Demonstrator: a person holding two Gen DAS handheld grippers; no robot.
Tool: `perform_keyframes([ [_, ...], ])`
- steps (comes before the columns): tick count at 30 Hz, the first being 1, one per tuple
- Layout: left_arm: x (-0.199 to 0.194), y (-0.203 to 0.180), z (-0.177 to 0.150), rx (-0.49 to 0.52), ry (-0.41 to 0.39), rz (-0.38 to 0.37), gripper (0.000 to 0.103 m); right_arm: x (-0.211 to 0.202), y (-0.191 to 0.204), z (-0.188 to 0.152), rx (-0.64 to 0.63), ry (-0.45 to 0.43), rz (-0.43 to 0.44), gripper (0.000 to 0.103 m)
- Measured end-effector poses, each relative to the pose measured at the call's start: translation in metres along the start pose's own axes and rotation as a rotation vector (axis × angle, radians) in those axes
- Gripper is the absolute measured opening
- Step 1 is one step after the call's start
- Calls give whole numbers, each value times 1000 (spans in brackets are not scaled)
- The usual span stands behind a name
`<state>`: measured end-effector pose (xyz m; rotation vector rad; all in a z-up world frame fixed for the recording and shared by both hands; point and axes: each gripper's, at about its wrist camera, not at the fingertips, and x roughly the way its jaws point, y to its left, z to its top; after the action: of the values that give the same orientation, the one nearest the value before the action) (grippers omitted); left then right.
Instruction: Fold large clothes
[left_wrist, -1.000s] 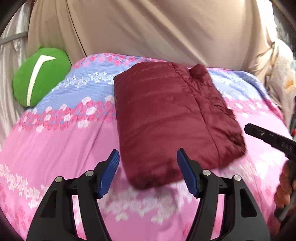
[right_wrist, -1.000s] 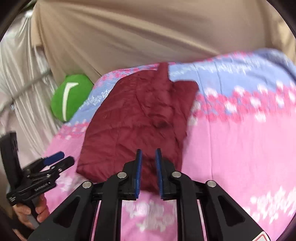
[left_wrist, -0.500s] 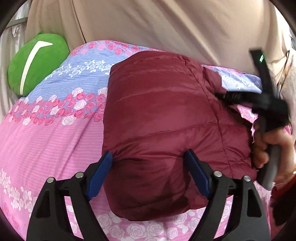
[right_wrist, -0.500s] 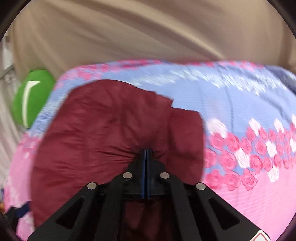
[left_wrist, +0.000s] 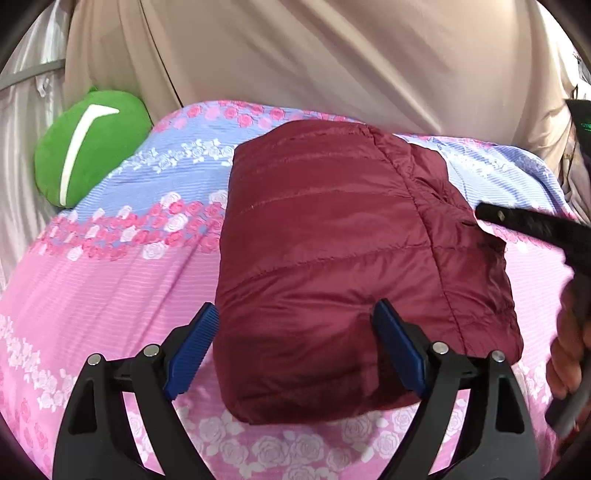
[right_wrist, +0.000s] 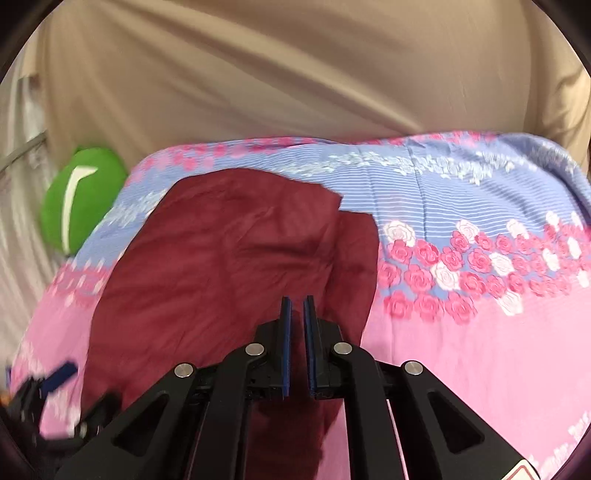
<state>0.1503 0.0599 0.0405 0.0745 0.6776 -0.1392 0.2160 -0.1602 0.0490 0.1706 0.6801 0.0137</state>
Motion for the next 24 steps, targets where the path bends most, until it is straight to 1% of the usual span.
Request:
perform_keyframes([
  [2, -5, -2, -4, 6, -2, 4, 84, 5, 2, -14, -32, 32, -28, 7],
  [4, -8, -6, -8, 8, -2, 7, 84, 27, -2, -28, -37, 100, -42, 7],
  [5, -9, -7, -9, 8, -2, 10, 84, 35, -6, -35, -22, 116, -35, 7],
  [7, -12, -8, -11, 11, -4, 21, 85, 27, -6, -39, -9, 105, -46, 7],
  [9, -17, -10, -14, 12, -13, 32, 89, 7, -2, -41, -6, 65, -45, 8],
  [10, -20, -10, -16, 11, -18, 35, 89, -4, 1, -43, -2, 45, -39, 10],
  [14, -26, -13, -26, 5, -27, 57, 93, -38, 10, -68, -1, -1, -64, 15],
  [16, -27, -15, -32, 1, -27, 64, 94, -46, 12, -83, 7, -19, -85, 23],
  [18, -27, -15, -40, -7, -26, 69, 94, -52, 15, -97, 3, -29, -110, 27],
  [19, -27, -15, -44, -10, -20, 74, 94, -55, 17, -106, -9, -35, -140, 30],
  [22, -28, -17, -56, -9, -15, 80, 94, -58, 23, -118, -33, -44, -183, 35],
  [24, -29, -18, -64, 3, -24, 100, 94, -59, 26, -124, -42, -41, -201, 37],
])
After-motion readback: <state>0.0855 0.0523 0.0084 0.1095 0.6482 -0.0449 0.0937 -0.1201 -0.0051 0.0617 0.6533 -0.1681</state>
